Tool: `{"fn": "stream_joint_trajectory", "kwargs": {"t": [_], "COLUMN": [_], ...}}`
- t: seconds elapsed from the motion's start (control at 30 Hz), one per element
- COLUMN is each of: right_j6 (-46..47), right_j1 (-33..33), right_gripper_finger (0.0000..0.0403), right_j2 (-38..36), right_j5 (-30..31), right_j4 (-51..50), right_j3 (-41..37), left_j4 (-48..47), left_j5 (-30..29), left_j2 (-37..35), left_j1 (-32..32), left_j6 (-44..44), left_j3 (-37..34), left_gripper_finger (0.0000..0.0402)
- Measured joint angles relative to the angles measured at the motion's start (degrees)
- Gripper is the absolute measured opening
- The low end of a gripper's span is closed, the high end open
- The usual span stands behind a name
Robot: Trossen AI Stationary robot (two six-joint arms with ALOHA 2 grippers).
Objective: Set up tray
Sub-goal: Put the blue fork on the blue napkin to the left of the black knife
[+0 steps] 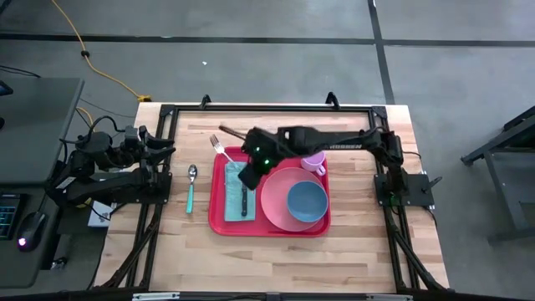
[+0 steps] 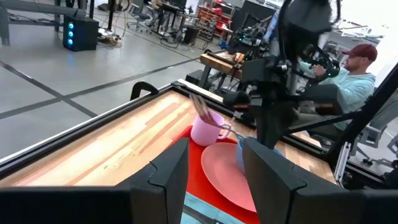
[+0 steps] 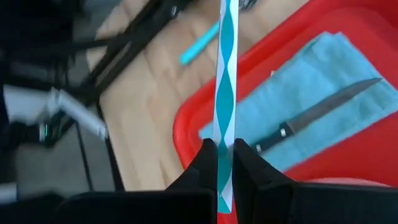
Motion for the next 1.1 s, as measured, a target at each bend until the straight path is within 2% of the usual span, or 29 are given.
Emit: {"fn": "stream_joint_trajectory", "kwargs": {"t": [0.23, 0.37, 0.5, 0.73, 1.1], "right_j6": [16.4, 23.19, 27.79, 34.81, 39.16], "right_j1": [4.91, 7.11, 8.55, 10.01, 11.09], "right_gripper_finger": [0.0, 0.0, 0.0, 0.0, 0.0], "right_j2": [1.71, 3.66, 6.84, 12.06, 14.29], "right_j5": [18.02, 24.48, 25.89, 24.45, 22.8], "right_j4": [3.68, 5.46, 9.16, 12.51, 11.4], "right_j3": [0.04, 0.04, 0.04, 0.04, 0.07], "left_j4": [0.02, 0.02, 0.04, 0.04, 0.04], "left_j5": [-0.13, -1.04, -2.34, -3.09, -3.34], "left_j2": [0.0, 0.0, 0.0, 0.0, 0.0], "left_j1": [-0.01, 0.0, 0.0, -0.01, -0.02], "left_j6": [-2.43, -4.55, -5.04, -7.19, -8.83], "left_j3": [0.0, -0.01, 0.0, -0.01, -0.02], "left_gripper_finger": [0.0182, 0.0182, 0.0182, 0.0182, 0.0182]}}
